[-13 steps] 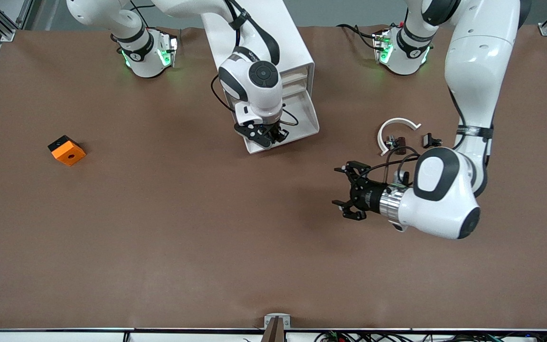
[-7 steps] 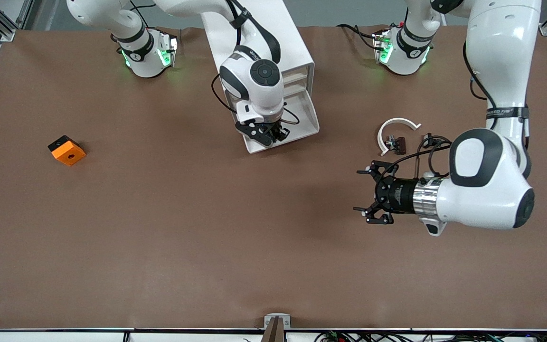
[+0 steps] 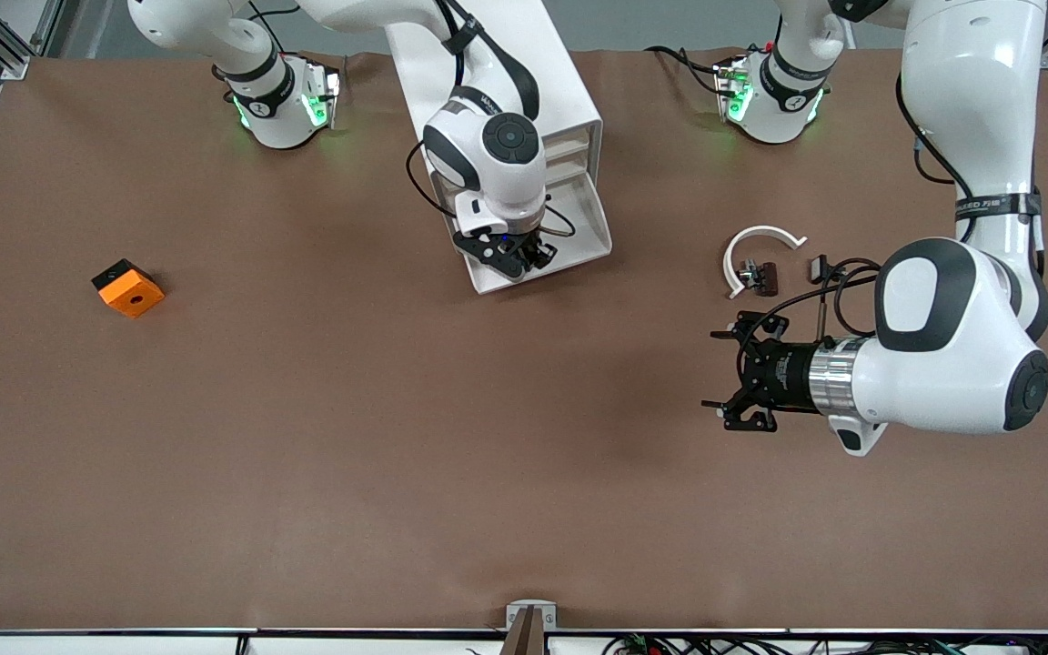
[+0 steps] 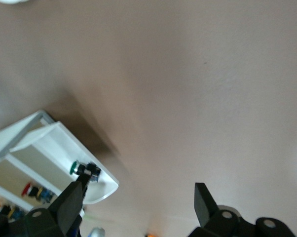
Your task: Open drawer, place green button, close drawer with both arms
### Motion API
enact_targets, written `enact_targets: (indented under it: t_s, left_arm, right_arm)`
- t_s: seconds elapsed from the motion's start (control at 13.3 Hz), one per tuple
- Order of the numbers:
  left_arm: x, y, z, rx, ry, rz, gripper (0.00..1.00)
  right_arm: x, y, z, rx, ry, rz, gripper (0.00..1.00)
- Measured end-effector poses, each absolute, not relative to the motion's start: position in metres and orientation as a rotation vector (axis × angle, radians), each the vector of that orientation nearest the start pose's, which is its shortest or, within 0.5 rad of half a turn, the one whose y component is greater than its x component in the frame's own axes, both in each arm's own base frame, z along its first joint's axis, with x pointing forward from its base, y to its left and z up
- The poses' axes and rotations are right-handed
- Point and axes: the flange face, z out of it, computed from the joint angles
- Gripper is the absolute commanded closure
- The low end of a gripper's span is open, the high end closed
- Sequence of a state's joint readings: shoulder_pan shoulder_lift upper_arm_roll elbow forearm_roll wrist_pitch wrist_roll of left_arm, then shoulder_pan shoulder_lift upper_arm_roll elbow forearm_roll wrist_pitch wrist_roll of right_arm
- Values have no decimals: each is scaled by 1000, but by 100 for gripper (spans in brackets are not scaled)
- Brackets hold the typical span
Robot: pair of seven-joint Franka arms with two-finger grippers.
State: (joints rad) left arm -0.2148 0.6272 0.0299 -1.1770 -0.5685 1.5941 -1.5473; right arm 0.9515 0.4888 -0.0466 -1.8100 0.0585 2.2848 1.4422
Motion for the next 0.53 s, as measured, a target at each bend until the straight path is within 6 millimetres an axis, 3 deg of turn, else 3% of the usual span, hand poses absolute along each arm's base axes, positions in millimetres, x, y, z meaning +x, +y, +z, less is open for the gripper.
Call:
enact_targets:
  t_s: [0.3,0.53]
  left_arm:
    - [682,-193,445,-2517,-1999,708,0]
    - [678,-200,442,-2582,-1877,611,0]
  right_arm:
    - [402,514,277,-3006,887,30,0]
    - [418,514,295,-2999,906,19,0]
